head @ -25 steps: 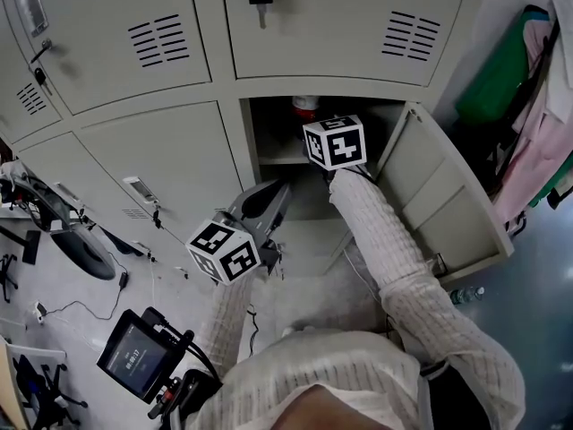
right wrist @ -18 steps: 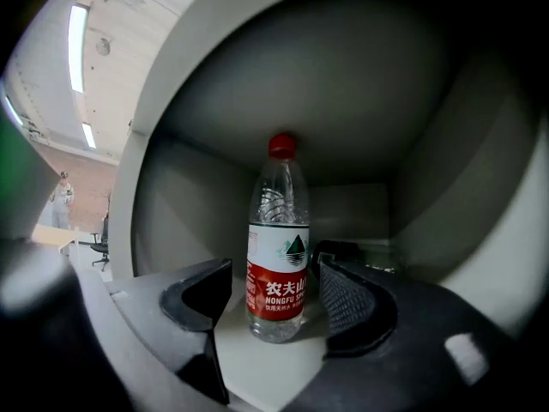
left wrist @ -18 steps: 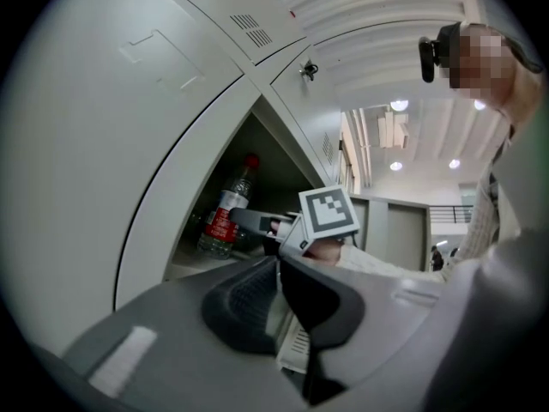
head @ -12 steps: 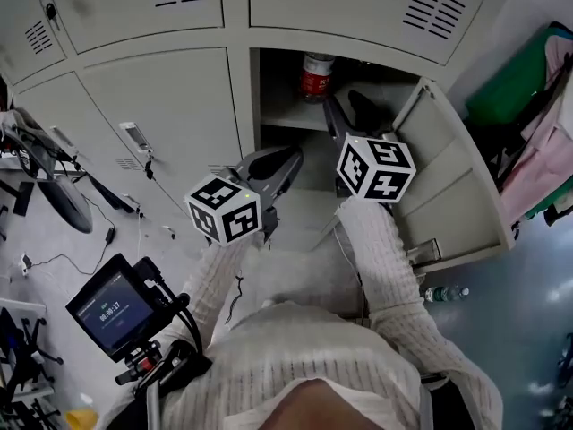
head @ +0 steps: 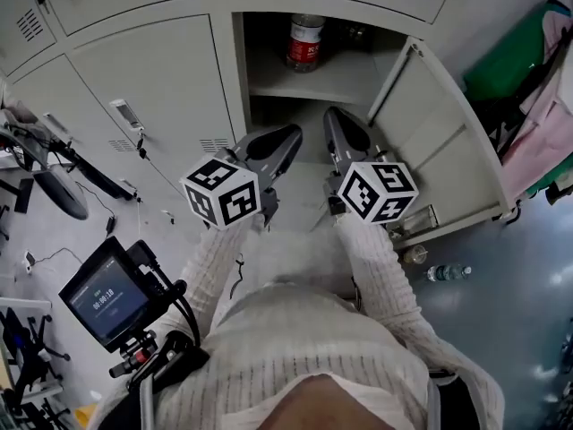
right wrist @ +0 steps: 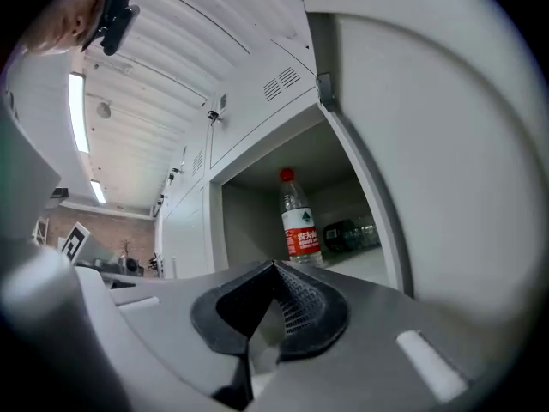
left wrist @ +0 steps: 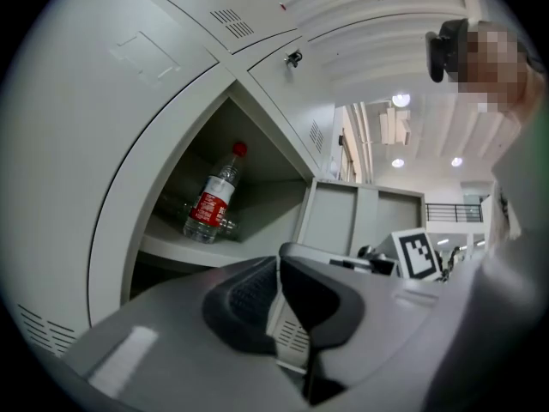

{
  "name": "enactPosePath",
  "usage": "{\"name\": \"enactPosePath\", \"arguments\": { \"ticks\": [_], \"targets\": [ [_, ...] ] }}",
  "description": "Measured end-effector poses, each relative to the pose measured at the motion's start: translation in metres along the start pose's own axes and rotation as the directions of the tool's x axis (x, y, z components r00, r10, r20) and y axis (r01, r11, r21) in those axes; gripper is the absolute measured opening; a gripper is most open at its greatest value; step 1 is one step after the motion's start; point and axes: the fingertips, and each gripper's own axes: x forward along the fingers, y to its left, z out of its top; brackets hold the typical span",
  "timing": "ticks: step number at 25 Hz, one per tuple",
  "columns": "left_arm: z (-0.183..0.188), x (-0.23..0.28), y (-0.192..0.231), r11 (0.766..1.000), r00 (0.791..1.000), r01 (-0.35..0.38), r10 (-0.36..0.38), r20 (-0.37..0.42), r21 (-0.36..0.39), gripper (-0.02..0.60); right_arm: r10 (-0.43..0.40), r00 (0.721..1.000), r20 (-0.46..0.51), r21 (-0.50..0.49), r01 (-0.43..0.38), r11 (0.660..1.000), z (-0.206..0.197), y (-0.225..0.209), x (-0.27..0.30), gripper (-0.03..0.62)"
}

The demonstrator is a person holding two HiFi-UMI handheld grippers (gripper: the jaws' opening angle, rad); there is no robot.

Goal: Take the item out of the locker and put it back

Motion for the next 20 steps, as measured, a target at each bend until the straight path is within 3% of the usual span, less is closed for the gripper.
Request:
{"name": "enactPosePath", "arguments": {
  "ticks": [8, 14, 20],
  "targets": [
    [-0.022, -0.014, -0.021, 0.997, 0.999, 0.008, -0.004, -0.049, 0.071, 0.006, 0.142, 0.987, -0.070, 0.014, -0.141, 0.990, -0.038, 0.040, -0.031, -0.002],
    [-0.047, -0.023, -0.040, 0.995, 0.994, 0.034, -0.024, -0.104, 0.096, 0.006, 0.147, 0.976, -0.163, 0.097, -0.132, 0.986, -0.072, 0.051, -0.053, -0.002],
    [-0.053, -0.033, -0.045, 0.999, 0.997, 0.012, -0.008, -0.079, 0.046, 0.006, 0.199, 0.964, -0.175, 0.096, -0.184, 0.978, -0.071, 0.058, -0.068, -0.002]
  ]
}}
